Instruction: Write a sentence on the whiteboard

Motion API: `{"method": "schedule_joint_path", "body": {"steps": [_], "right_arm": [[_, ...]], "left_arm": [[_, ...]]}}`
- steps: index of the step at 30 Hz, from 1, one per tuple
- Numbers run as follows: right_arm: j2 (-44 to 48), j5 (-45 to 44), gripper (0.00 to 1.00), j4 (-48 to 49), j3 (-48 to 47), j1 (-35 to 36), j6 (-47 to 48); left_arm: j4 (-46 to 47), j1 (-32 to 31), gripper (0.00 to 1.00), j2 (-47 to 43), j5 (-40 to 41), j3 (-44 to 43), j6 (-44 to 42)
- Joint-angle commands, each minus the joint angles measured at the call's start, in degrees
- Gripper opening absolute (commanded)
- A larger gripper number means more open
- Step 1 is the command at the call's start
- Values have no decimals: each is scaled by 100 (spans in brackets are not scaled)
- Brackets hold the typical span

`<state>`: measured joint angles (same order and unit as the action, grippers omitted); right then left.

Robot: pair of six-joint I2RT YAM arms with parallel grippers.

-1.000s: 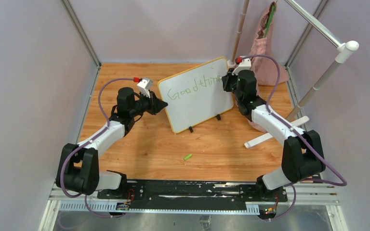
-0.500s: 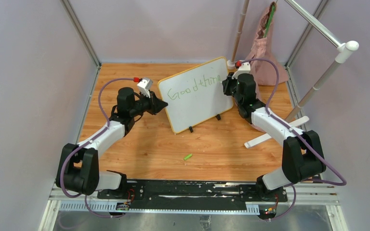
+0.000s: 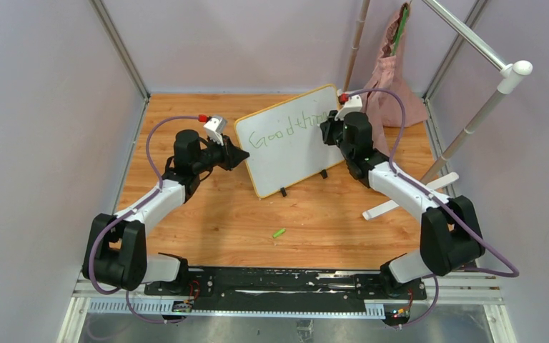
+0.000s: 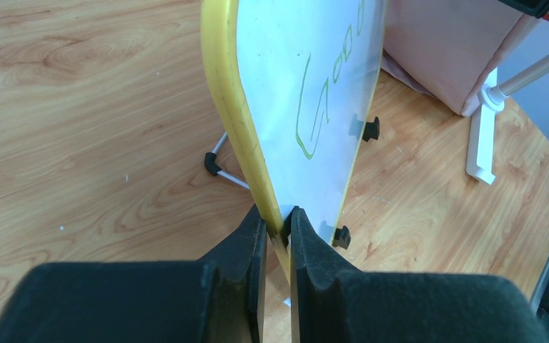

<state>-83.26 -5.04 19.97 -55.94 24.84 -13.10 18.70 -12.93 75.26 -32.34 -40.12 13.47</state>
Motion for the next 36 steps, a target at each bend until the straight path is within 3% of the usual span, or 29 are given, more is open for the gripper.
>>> {"method": "schedule_joint_path", "body": {"steps": [1, 11, 36], "right_arm": [[293, -132, 0, -87, 10, 115, -31], [566, -430, 0, -117, -68, -268, 40], [124, -477, 0, 337, -387, -577, -115]], "left_arm": [[-158, -26, 0, -48, 402, 65, -644], [-157, -26, 0, -87, 404, 74, -662], [-200, -26, 0, -65, 404, 56, -697]]}}
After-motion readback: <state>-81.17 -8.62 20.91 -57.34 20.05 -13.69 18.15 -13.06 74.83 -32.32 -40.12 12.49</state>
